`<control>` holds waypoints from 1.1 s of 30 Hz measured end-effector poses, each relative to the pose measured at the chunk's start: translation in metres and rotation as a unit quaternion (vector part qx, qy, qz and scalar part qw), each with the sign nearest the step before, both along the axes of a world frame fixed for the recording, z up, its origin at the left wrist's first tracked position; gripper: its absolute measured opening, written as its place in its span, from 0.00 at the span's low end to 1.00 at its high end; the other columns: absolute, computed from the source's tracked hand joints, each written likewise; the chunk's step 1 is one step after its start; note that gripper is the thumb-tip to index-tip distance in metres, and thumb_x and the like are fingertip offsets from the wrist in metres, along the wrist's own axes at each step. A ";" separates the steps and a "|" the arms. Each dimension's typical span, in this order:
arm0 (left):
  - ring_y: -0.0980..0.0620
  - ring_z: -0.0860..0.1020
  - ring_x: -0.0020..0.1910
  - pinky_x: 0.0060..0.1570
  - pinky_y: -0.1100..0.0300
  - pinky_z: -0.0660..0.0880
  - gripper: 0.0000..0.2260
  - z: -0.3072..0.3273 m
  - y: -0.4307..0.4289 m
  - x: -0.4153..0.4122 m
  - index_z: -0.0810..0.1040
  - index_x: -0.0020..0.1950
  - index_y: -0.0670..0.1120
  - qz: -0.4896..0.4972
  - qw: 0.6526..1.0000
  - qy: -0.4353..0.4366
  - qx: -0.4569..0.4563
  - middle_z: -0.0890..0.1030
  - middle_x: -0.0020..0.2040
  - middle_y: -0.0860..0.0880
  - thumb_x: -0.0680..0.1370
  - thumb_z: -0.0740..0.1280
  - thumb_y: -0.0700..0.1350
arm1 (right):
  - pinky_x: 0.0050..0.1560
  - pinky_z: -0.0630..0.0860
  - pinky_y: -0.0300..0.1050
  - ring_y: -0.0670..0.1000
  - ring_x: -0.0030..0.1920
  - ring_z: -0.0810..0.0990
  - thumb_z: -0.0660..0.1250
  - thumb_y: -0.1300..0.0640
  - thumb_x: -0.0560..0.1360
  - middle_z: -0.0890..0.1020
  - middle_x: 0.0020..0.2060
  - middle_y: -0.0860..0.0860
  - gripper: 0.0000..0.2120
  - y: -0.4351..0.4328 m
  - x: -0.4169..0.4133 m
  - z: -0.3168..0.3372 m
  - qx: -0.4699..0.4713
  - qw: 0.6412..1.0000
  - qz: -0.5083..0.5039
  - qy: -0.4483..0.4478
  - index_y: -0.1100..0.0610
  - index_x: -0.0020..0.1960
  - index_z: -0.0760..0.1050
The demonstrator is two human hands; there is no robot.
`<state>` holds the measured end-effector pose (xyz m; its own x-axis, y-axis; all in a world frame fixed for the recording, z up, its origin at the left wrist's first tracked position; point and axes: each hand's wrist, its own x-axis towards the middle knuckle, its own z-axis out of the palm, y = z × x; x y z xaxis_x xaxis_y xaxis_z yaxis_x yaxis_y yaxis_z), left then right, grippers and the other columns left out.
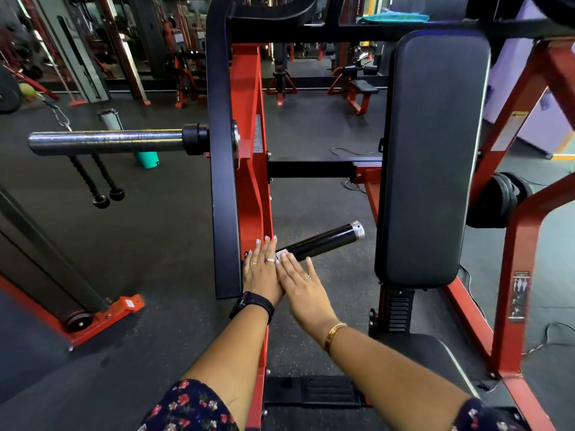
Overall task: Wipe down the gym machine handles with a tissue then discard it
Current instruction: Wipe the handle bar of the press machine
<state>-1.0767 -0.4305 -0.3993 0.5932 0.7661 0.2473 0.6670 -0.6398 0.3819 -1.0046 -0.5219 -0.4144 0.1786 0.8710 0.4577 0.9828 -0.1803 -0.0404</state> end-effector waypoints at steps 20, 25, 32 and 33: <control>0.51 0.42 0.79 0.75 0.57 0.37 0.31 0.004 -0.002 -0.004 0.43 0.80 0.49 -0.022 0.999 0.022 0.009 0.45 0.80 0.50 0.81 0.57 0.44 | 0.31 0.72 0.42 0.50 0.31 0.73 0.55 0.68 0.79 0.73 0.32 0.52 0.13 0.041 -0.025 0.072 0.222 0.337 -0.260 0.877 0.61 0.38 0.71; 0.52 0.41 0.78 0.73 0.59 0.35 0.36 0.001 -0.001 -0.004 0.43 0.80 0.51 -0.015 1.000 0.022 0.010 0.45 0.80 0.51 0.79 0.62 0.41 | 0.49 0.81 0.45 0.53 0.41 0.83 0.51 0.69 0.78 0.79 0.43 0.52 0.13 0.037 0.004 0.081 0.255 0.318 -0.249 0.878 0.65 0.51 0.74; 0.53 0.38 0.78 0.72 0.58 0.35 0.37 0.002 -0.004 -0.003 0.41 0.79 0.51 -0.022 0.998 0.038 0.035 0.41 0.80 0.52 0.79 0.61 0.39 | 0.41 0.69 0.39 0.47 0.30 0.66 0.48 0.67 0.81 0.70 0.29 0.51 0.15 0.013 0.024 0.099 0.294 0.342 -0.283 0.847 0.59 0.38 0.65; 0.53 0.37 0.77 0.72 0.58 0.34 0.36 0.001 -0.004 -0.003 0.41 0.79 0.51 -0.024 0.998 0.043 0.037 0.41 0.79 0.52 0.79 0.60 0.39 | 0.44 0.70 0.40 0.47 0.32 0.66 0.49 0.66 0.81 0.70 0.32 0.51 0.14 0.017 0.016 0.098 0.281 0.337 -0.284 0.852 0.60 0.41 0.68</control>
<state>-1.0794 -0.4348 -0.3984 0.6502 0.7181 0.2481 0.6635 -0.6958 0.2749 -0.9888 -0.5050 -0.3167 0.6642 0.3358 -0.6679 -0.7419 0.1861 -0.6442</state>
